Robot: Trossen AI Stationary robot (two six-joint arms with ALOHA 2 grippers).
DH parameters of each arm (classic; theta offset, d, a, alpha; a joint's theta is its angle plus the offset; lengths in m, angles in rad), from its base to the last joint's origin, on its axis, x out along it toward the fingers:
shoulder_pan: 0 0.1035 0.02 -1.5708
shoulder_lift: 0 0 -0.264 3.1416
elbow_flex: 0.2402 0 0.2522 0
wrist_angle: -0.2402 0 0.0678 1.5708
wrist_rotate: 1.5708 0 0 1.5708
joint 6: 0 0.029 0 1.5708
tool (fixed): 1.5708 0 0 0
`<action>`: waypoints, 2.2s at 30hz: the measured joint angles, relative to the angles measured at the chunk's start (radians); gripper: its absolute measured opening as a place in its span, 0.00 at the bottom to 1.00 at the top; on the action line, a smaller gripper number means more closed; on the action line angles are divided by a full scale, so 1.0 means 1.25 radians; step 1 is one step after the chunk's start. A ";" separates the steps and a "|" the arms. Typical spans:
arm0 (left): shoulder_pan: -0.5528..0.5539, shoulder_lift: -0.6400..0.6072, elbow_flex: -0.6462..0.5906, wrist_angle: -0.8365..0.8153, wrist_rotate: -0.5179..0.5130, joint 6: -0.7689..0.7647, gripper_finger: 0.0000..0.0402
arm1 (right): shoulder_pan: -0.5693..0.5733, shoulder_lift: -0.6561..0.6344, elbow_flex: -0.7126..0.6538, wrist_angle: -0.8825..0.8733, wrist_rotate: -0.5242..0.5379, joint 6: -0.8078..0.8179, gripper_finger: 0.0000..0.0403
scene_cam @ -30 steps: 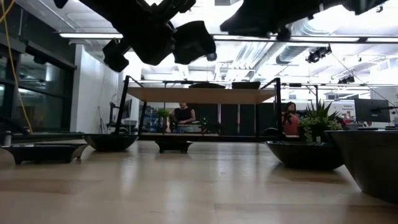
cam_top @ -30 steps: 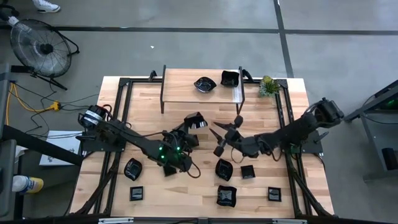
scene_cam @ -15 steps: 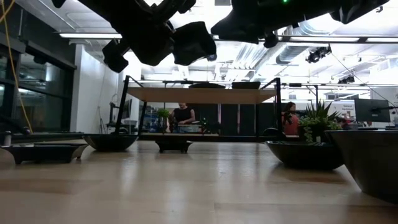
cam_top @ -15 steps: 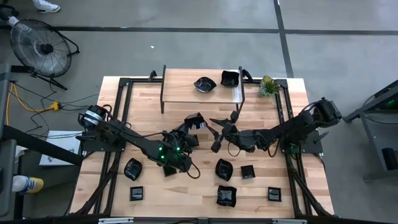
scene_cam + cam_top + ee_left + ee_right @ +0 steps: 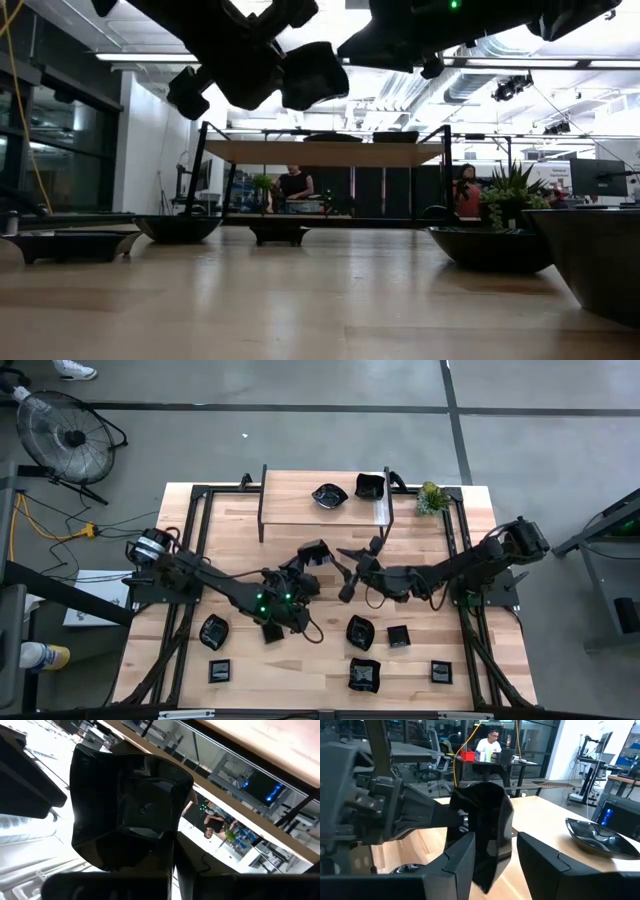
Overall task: Pick & Place Mini shaped plates
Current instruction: Stack the distorted square plate on top of the other distorted square plates on the shelf
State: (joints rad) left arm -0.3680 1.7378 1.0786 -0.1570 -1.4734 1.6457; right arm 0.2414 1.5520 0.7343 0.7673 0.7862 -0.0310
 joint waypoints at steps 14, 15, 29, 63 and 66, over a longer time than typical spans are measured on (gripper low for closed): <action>0.017 0.000 -0.001 0.001 0.022 0.002 0.00 | -0.041 0.000 0.000 -0.016 -0.036 0.020 0.35; 0.017 0.000 -0.001 0.001 0.022 0.002 0.00 | -0.044 0.000 0.000 -0.018 -0.050 0.025 0.35; 0.017 0.000 -0.001 0.000 0.016 0.000 0.00 | -0.045 0.083 0.068 -0.041 -0.003 -0.016 0.35; 0.017 0.000 -0.001 0.001 0.021 -0.002 0.00 | -0.021 0.083 0.072 -0.073 0.094 -0.010 0.02; 0.016 0.000 -0.001 0.000 0.022 -0.002 0.00 | -0.028 0.083 0.072 -0.075 0.081 -0.006 0.01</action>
State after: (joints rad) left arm -0.3477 1.7378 1.0779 -0.1565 -1.4458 1.6428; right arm 0.2060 1.6554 0.8242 0.6733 0.8873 -0.0381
